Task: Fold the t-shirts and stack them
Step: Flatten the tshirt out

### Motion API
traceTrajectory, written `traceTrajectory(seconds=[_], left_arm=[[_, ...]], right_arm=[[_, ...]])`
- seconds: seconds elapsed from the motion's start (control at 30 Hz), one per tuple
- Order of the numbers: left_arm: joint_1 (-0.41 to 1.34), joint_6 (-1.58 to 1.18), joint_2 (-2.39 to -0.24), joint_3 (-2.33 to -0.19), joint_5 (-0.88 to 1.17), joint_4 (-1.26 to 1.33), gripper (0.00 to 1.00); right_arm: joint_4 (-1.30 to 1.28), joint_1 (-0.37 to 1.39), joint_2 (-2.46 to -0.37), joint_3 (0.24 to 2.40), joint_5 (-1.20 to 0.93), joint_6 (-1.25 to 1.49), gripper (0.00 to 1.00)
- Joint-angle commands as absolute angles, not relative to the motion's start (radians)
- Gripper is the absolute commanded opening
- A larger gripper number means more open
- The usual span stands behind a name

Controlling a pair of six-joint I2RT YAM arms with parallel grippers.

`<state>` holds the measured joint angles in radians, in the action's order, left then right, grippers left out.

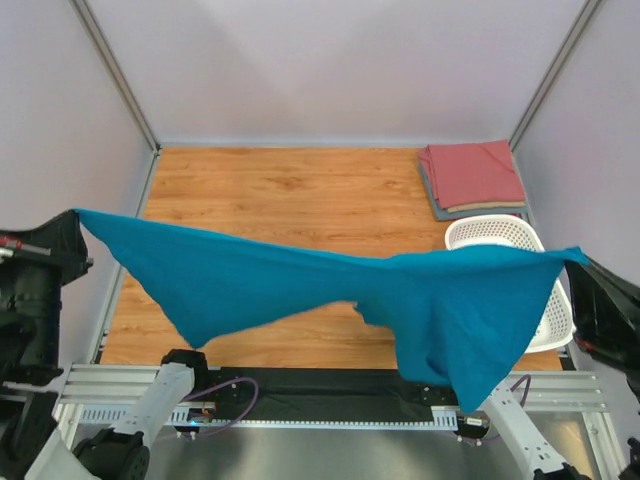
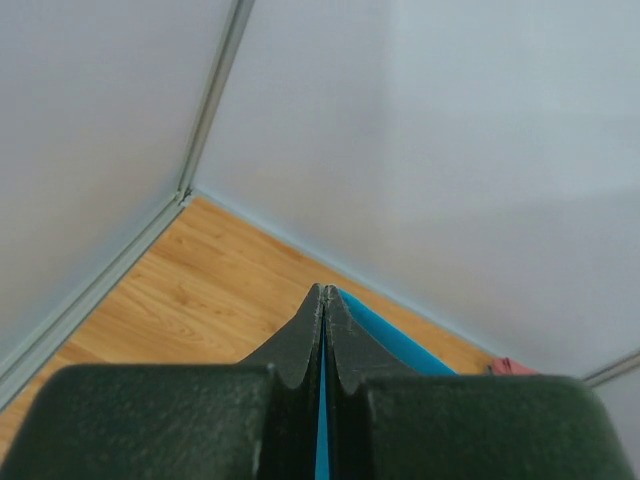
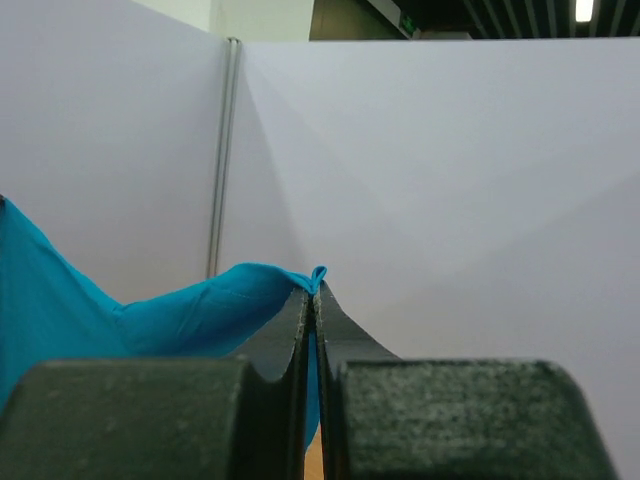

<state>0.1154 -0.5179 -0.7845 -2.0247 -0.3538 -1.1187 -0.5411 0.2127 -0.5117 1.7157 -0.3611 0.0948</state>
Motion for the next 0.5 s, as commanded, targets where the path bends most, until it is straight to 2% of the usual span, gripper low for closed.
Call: traceTrajectory(seconds=[0.0,0.17,0.33,0.47], left_arm=[[0.115,-0.439,-0.919,-1.967,-0.438,-0.984,0.0],[0.115,-0.376,-1.09,-1.878,-0.468,-0.826,0.0],[0.109,-0.338,-1.189,-1.521,-0.521,-0.533,0.0],[0.069,-0.351,-1.453,-1.457,-0.528,-0.422,0.0]], right_arm=[[-0.54,0.209,-0.699,1.687,-0.293,-0.036,0.01],[-0.362,0.209,-0.972,1.608,-0.255,-0.242,0.0],[-0.023,0.209,-1.159,1.401,-0.348,-0.319,0.0],[0.176,0.206,-1.409,1.361,-0.396,-0.351,0.0]])
